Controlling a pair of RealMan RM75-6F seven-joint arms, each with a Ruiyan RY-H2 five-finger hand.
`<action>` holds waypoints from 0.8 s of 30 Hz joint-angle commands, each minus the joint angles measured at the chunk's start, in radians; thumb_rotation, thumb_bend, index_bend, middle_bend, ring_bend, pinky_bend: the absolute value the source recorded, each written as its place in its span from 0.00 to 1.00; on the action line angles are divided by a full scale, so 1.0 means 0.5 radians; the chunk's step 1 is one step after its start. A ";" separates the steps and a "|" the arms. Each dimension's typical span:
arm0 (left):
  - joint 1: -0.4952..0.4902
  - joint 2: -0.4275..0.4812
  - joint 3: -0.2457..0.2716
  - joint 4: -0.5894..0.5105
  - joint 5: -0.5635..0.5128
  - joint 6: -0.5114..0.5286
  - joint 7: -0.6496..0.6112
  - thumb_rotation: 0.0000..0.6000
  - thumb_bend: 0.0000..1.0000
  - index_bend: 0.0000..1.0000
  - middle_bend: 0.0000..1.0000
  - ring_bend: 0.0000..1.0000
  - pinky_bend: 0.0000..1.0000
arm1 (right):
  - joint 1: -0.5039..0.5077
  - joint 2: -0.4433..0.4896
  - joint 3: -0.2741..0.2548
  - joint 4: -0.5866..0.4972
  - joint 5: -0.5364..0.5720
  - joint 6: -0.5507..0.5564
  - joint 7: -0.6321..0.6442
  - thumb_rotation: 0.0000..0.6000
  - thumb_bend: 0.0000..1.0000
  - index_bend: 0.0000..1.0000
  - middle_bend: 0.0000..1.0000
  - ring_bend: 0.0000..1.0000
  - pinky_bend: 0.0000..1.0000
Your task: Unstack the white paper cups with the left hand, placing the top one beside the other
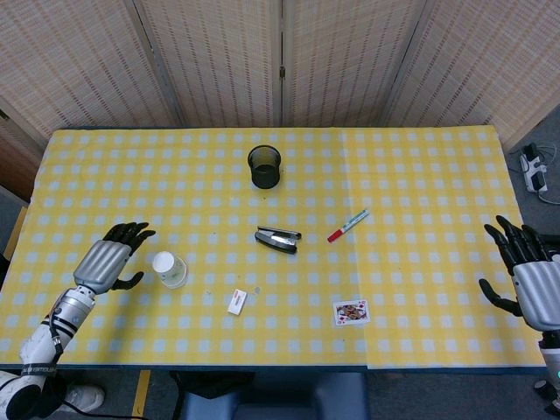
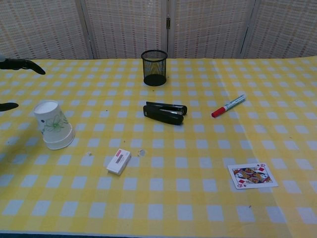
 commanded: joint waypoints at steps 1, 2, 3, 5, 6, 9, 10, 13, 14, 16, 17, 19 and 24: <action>-0.044 -0.002 0.010 -0.002 -0.055 -0.061 0.034 1.00 0.40 0.15 0.07 0.04 0.09 | -0.001 0.004 -0.001 -0.006 0.005 -0.005 -0.004 1.00 0.36 0.06 0.03 0.09 0.06; -0.049 0.000 0.014 -0.009 -0.067 -0.071 0.041 1.00 0.40 0.15 0.07 0.04 0.09 | -0.001 0.004 -0.001 -0.007 0.007 -0.008 -0.004 1.00 0.36 0.06 0.03 0.08 0.06; -0.053 0.003 0.020 -0.017 -0.077 -0.079 0.047 1.00 0.40 0.16 0.07 0.04 0.09 | -0.002 0.003 -0.002 -0.006 0.009 -0.011 -0.003 1.00 0.36 0.06 0.03 0.08 0.06; -0.061 0.009 0.031 -0.033 -0.097 -0.095 0.058 1.00 0.40 0.17 0.07 0.04 0.09 | -0.001 -0.001 -0.004 -0.003 0.013 -0.020 -0.002 1.00 0.36 0.06 0.03 0.08 0.06; -0.067 0.009 0.035 -0.038 -0.108 -0.103 0.061 1.00 0.40 0.17 0.07 0.04 0.09 | 0.001 -0.004 -0.005 -0.002 0.015 -0.024 0.001 1.00 0.36 0.06 0.03 0.09 0.06; -0.079 0.004 0.040 -0.046 -0.133 -0.118 0.057 1.00 0.40 0.18 0.07 0.04 0.09 | 0.003 -0.011 -0.006 0.005 0.013 -0.031 0.009 1.00 0.36 0.06 0.03 0.09 0.06; -0.087 -0.001 0.041 -0.045 -0.143 -0.128 0.054 1.00 0.40 0.19 0.07 0.04 0.09 | 0.004 -0.014 -0.006 0.008 0.012 -0.033 0.011 1.00 0.36 0.06 0.03 0.09 0.06; -0.106 -0.024 0.044 -0.028 -0.164 -0.145 0.047 1.00 0.40 0.20 0.07 0.05 0.10 | 0.005 -0.019 -0.007 0.016 0.013 -0.035 0.019 1.00 0.36 0.06 0.03 0.08 0.06; -0.110 -0.033 0.046 -0.021 -0.170 -0.149 0.047 1.00 0.40 0.21 0.07 0.05 0.10 | 0.005 -0.020 -0.007 0.019 0.014 -0.036 0.022 1.00 0.36 0.06 0.03 0.08 0.06; -0.124 -0.059 0.046 0.002 -0.191 -0.160 0.044 1.00 0.40 0.22 0.07 0.05 0.10 | 0.003 -0.023 -0.007 0.027 0.016 -0.036 0.031 1.00 0.36 0.06 0.03 0.08 0.06; -0.130 -0.070 0.049 0.012 -0.200 -0.165 0.045 1.00 0.40 0.22 0.07 0.06 0.10 | 0.002 -0.024 -0.008 0.030 0.017 -0.037 0.033 1.00 0.36 0.06 0.03 0.08 0.06; -0.138 -0.081 0.052 0.022 -0.211 -0.170 0.047 1.00 0.40 0.23 0.07 0.06 0.10 | 0.001 -0.025 -0.009 0.034 0.019 -0.039 0.037 1.00 0.36 0.06 0.03 0.08 0.06; -0.153 -0.103 0.054 0.035 -0.235 -0.163 0.057 1.00 0.40 0.24 0.07 0.06 0.10 | -0.001 -0.029 -0.011 0.042 0.018 -0.039 0.048 1.00 0.36 0.06 0.03 0.08 0.06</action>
